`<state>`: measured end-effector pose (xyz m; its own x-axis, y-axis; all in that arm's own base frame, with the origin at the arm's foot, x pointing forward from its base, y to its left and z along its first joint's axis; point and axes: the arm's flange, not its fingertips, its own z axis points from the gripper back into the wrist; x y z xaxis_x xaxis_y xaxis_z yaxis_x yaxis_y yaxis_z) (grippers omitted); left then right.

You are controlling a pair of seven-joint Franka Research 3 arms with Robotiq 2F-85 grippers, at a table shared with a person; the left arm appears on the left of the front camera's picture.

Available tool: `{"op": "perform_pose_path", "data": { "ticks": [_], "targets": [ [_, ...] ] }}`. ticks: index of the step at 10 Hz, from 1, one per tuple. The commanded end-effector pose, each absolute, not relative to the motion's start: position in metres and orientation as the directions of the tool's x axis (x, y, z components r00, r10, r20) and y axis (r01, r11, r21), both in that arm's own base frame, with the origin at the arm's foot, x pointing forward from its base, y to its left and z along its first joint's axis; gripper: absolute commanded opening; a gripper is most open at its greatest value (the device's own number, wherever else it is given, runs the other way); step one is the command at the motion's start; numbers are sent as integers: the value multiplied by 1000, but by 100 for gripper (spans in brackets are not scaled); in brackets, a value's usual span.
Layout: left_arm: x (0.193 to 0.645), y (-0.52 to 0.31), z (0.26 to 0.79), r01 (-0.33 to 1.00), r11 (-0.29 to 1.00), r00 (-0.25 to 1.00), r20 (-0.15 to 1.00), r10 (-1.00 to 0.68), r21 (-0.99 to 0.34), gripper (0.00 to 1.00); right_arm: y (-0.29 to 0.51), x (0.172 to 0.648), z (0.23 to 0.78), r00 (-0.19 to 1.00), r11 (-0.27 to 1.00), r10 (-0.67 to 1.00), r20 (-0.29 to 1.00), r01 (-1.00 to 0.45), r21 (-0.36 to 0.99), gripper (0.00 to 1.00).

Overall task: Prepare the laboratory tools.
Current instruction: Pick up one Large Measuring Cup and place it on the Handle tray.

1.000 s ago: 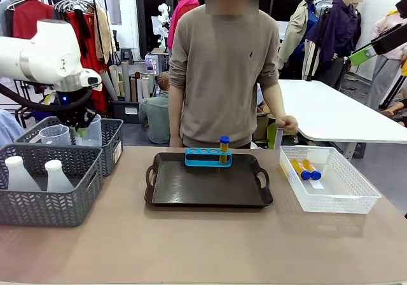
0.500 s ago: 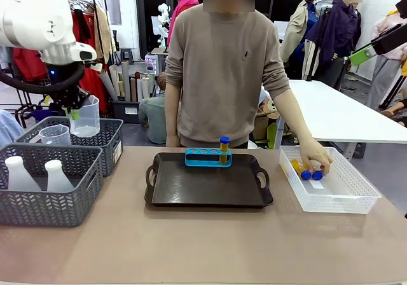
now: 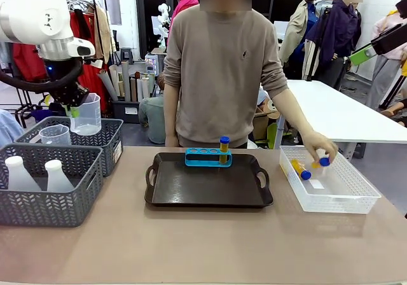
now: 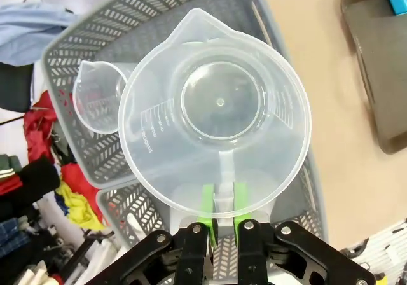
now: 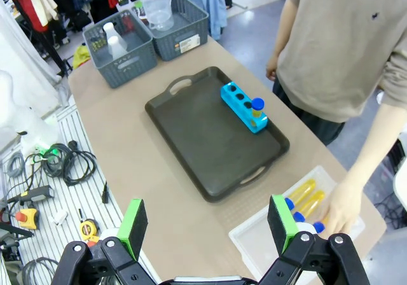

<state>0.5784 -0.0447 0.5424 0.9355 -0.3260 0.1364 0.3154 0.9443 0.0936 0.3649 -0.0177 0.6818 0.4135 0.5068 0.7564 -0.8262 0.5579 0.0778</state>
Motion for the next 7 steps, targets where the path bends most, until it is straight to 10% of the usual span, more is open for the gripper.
{"op": "perform_pose_path", "data": {
  "ticks": [1,7],
  "targets": [
    [579,-44,543,300,948,940,138,-313,107,0,-17,366,683,395,544,499,771,-835,76,100],
    [538,-85,650,520,831,854,97,-511,-198,0,-17,366,683,395,544,499,771,-835,76,100]
  ]
}}
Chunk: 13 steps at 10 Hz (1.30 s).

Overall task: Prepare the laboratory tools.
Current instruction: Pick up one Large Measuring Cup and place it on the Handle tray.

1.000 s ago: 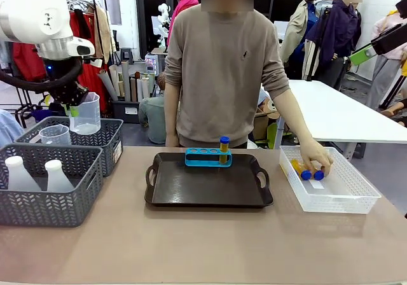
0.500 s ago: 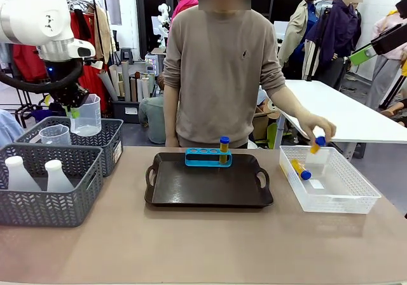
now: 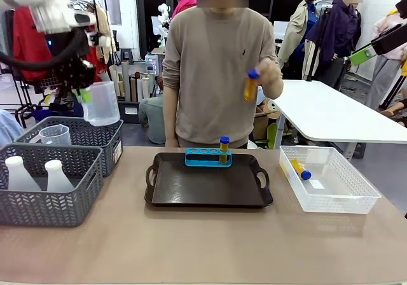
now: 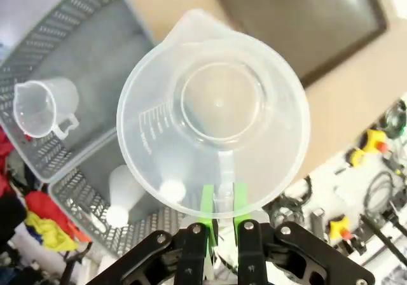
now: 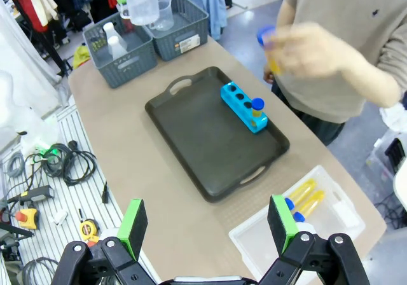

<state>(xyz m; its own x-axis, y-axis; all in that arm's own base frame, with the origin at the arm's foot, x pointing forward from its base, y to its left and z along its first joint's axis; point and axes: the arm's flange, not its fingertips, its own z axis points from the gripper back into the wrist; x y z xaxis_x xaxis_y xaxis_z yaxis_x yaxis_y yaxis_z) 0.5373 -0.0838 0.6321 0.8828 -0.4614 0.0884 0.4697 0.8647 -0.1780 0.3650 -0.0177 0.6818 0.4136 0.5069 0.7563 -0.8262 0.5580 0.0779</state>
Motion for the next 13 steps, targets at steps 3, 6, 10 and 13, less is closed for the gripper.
{"op": "perform_pose_path", "data": {
  "ticks": [3,6,10,13],
  "targets": [
    [506,-118,717,700,671,712,160,-684,-246,0,-17,366,683,395,544,499,771,-835,76,100],
    [485,-147,789,844,481,529,221,-819,-237,0,-17,366,683,395,544,499,771,-835,76,100],
    [476,-173,843,923,322,365,216,-906,-212,0,-17,366,683,395,544,499,771,-835,76,100],
    [470,-172,837,934,334,355,217,-909,-128,0,-17,366,683,395,544,499,771,-835,76,100]
  ]
}}
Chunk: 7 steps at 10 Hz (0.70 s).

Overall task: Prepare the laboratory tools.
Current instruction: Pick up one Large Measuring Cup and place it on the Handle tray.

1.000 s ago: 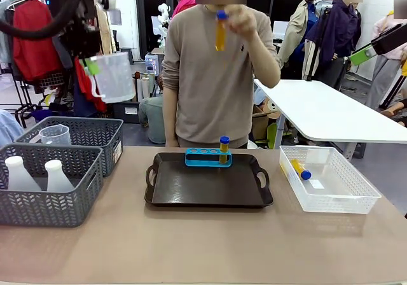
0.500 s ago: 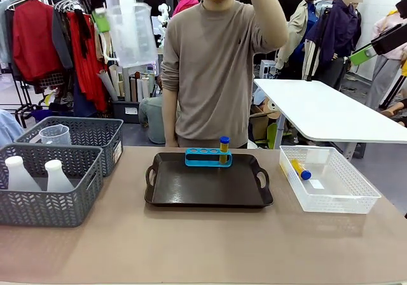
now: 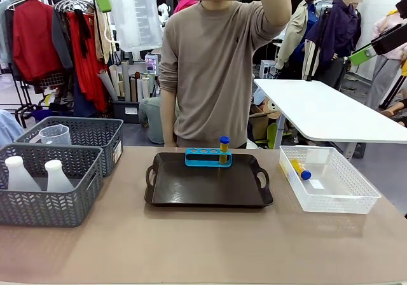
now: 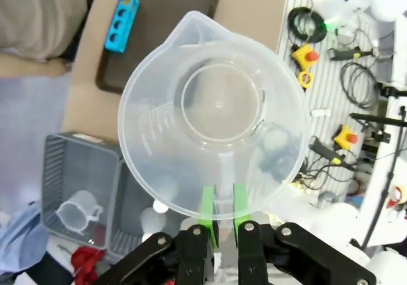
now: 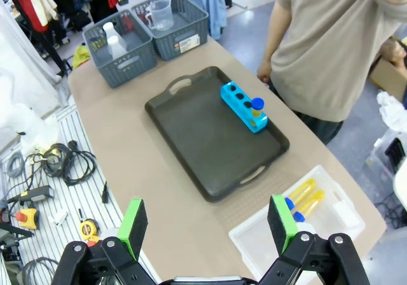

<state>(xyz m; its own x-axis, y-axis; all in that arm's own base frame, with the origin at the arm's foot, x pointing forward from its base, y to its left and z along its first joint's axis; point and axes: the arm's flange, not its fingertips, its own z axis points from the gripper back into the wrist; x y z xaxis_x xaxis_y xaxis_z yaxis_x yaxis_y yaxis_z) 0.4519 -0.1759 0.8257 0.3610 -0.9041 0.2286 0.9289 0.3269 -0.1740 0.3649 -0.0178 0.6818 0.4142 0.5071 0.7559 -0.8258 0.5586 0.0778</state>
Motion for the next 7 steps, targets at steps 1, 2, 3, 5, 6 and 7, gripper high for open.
{"op": "perform_pose_path", "data": {
  "ticks": [1,2,3,5,6,7],
  "targets": [
    [450,-177,823,927,318,360,234,-903,-200,0,-17,366,683,395,544,499,771,-835,76,100],
    [450,-177,823,927,318,360,234,-903,-200,0,-17,366,683,395,544,499,771,-835,76,100],
    [450,-177,823,927,318,360,234,-903,-200,0,-17,366,683,395,544,499,771,-835,76,100],
    [454,-177,806,929,322,360,238,-902,-184,0,-17,366,683,395,544,499,771,-835,76,100],
    [453,-185,788,928,328,364,234,-902,-178,0,-17,366,683,395,544,499,771,-835,76,100],
    [454,-197,768,932,304,345,228,-910,-197,0,-17,366,683,395,544,499,771,-835,76,100]
  ]
}}
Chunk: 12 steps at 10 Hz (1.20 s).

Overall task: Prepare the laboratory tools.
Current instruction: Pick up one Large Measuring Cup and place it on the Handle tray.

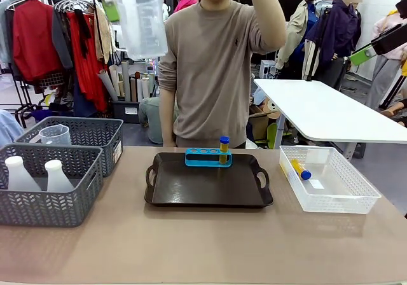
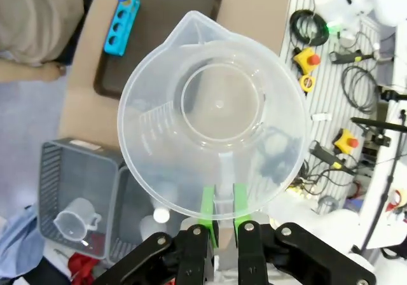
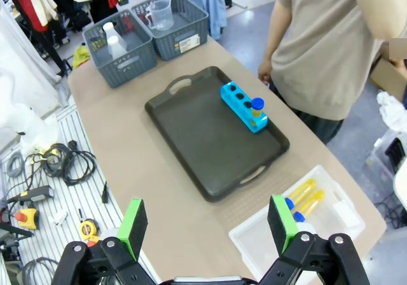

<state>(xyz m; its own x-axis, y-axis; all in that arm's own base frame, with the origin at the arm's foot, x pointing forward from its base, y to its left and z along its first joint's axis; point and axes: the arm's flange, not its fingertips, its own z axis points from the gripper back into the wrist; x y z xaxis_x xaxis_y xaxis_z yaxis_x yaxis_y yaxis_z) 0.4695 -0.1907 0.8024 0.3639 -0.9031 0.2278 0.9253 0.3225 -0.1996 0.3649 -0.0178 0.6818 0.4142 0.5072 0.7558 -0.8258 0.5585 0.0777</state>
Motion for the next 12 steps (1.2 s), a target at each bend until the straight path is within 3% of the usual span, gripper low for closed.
{"op": "perform_pose_path", "data": {
  "ticks": [1,6,10,12],
  "targets": [
    [458,-208,747,935,283,329,221,-918,-214,0,-17,366,683,395,544,499,771,-835,76,100],
    [468,-252,693,942,169,236,213,-948,-290,0,-17,366,683,395,544,499,771,-835,76,100],
    [453,-233,713,940,156,232,235,-944,-302,0,-17,366,683,395,544,499,771,-835,76,100],
    [434,-203,736,943,211,266,200,-943,-258,0,-17,366,683,395,544,499,771,-835,76,100]
  ]
}}
